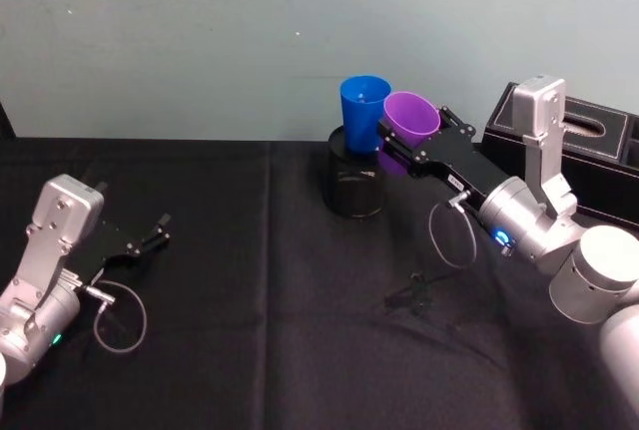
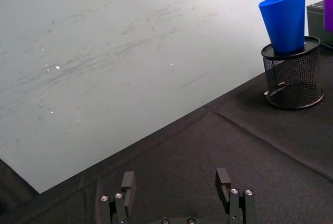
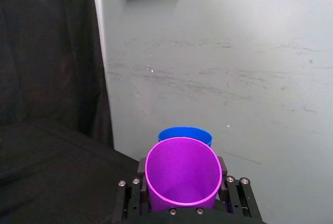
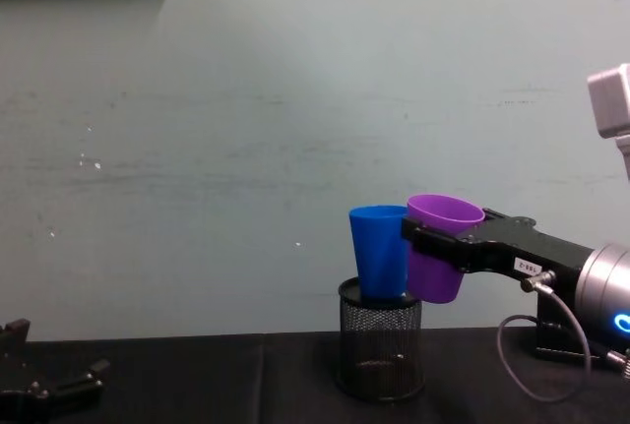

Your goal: Pick up one cup with a gripper and tap it against the other cup.

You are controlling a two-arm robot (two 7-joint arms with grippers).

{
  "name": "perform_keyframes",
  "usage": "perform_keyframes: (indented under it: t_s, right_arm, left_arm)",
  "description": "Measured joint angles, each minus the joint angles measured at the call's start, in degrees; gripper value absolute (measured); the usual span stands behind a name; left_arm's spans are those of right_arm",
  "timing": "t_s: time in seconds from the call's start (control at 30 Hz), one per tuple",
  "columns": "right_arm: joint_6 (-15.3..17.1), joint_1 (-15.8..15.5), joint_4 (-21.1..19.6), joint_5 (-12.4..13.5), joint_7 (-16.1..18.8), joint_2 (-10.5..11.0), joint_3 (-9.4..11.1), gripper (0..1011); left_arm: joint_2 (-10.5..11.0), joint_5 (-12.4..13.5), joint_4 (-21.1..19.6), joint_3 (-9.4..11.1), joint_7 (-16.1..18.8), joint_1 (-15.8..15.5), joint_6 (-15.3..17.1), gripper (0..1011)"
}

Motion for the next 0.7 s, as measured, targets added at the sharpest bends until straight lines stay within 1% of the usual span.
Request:
perform_keyframes:
  t_s: [0.53,0.7]
  right_arm:
    - [-0.94,2.81,3.74,0.17,1.39,-1.26,-0.27,734]
    - [-0.99,3.52,5.10,0.78,2.09,-1.62,-0.09,734]
  left_arm:
    - [0.00,0.00,0.00,0.00,0.00,0.00,0.00,1011]
    - [0.00,0.00,0.00,0.00,0.00,0.00,0.00,1012]
